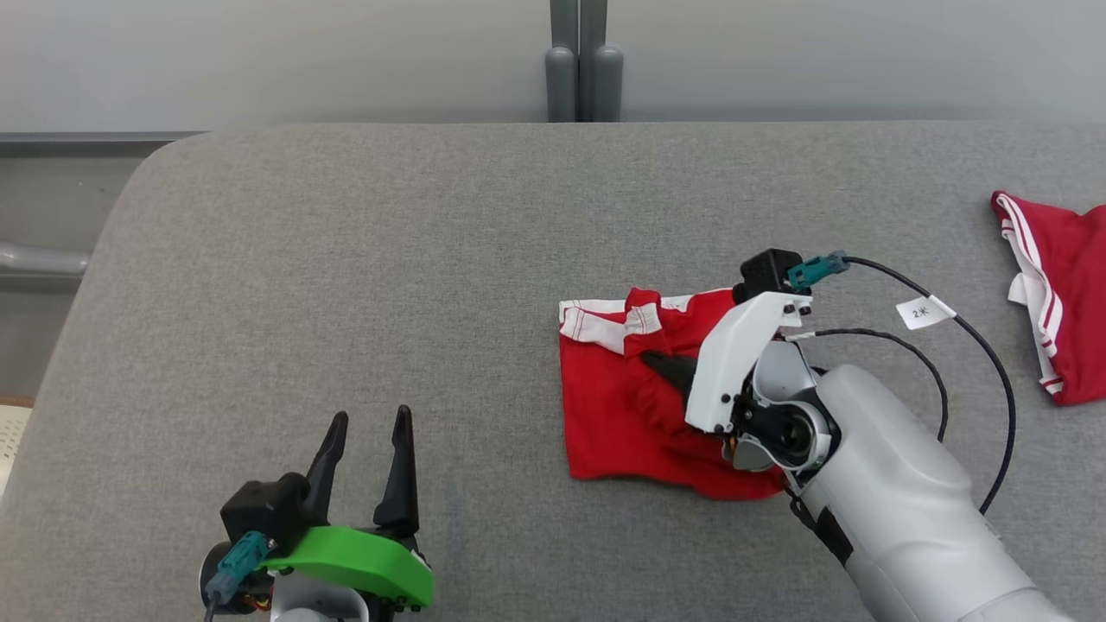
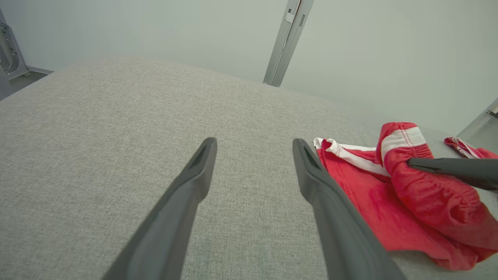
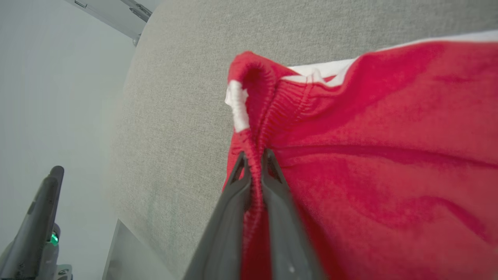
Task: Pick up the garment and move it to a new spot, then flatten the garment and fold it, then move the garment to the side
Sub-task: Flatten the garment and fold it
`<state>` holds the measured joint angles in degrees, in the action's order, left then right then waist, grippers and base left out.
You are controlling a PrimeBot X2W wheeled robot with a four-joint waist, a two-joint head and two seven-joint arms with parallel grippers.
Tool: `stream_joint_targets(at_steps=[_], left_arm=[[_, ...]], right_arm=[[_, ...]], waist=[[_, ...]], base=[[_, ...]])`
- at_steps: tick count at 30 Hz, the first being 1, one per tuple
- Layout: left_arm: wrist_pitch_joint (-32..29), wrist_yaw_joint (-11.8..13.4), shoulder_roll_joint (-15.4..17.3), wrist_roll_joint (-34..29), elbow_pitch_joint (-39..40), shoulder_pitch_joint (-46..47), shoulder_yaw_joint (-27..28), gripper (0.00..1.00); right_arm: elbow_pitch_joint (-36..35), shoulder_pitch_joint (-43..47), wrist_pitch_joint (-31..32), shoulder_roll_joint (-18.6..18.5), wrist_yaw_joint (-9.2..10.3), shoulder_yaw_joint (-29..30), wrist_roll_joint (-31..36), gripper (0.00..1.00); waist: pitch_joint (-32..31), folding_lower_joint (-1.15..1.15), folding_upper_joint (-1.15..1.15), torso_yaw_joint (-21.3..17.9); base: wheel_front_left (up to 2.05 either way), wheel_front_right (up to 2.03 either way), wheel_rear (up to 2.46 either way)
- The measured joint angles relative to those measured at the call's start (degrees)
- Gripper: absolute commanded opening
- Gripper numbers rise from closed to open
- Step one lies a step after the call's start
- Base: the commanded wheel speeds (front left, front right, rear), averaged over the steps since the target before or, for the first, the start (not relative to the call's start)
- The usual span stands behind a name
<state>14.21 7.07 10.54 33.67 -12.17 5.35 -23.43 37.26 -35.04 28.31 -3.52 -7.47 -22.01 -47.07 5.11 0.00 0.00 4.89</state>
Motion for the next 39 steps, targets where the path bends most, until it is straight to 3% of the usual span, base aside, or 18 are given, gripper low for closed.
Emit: stream_joint_targets(at_steps=[9, 11, 12, 13, 25, 27, 33, 36, 39], left_arm=[[0.38, -0.59, -1.05, 0.0, -1.38, 0.89, -0.45, 1.0], [0.46, -0.8, -1.25, 0.0, -1.75, 1.02, -0.51, 1.0], [0.47, -0.85, -1.33, 0.0, -1.88, 1.13, -0.51, 1.0], [0.47, -0.97, -1.41, 0.0, -1.99, 1.24, -0.49, 1.0], [0.56, -1.08, -1.59, -0.22, -2.36, 1.24, -0.14, 1.0], [0.56, -1.08, -1.58, -0.41, -2.18, 1.24, -0.07, 1.0], [0.57, -0.93, -1.34, -1.09, -1.57, 1.54, 0.08, 1.0], [0.68, -0.63, -1.15, -1.56, -0.96, 2.83, 0.54, 1.0], [0.74, -0.35, -1.1, -2.08, -0.43, 3.22, 1.07, 1.0]], right_arm=[[5.83, -4.03, -2.42, 0.58, 0.0, -5.31, -0.13, 0.0], [6.33, -4.42, -3.19, 0.6, -0.01, -6.95, -2.32, 0.45], [6.34, -4.47, -3.66, 0.6, -0.01, -7.56, -3.44, 0.89], [6.34, -4.58, -4.07, 0.6, -0.01, -8.27, -5.09, 1.0], [6.54, -8.31, -12.3, 0.66, -0.01, -12.73, -12.52, 1.0], [6.36, -9.38, -15.07, 0.45, -0.01, -12.76, -11.1, 1.0], [4.01, -10.51, -29.05, -4.81, -0.01, -14.32, -1.53, 1.0], [3.52, -8.85, -38.19, -7.08, -0.01, -12.67, 2.77, 1.0], [2.99, -6.33, -42.22, -8.48, -0.01, -9.98, 6.81, 1.0]], waist=[[0.33, 0.0, 0.0, 1.75], [0.33, 0.0, 0.0, 2.05], [0.32, 0.0, 0.0, 2.15], [0.3, 0.0, 0.0, 2.25], [0.11, 0.0, 0.0, 1.19], [0.14, 0.0, 0.0, 0.72], [0.17, 0.0, 0.0, -1.26], [0.02, 0.0, 0.0, -2.5], [-0.18, 0.0, 0.0, -3.47]], base=[[0.0, 0.0, 0.0], [0.0, 0.0, 0.0], [0.0, 0.0, 0.0], [0.0, 0.0, 0.0], [0.0, 0.0, 0.0], [0.0, 0.0, 0.0], [0.0, 0.0, 0.0], [0.0, 0.0, 0.0], [0.0, 0.0, 0.0]])
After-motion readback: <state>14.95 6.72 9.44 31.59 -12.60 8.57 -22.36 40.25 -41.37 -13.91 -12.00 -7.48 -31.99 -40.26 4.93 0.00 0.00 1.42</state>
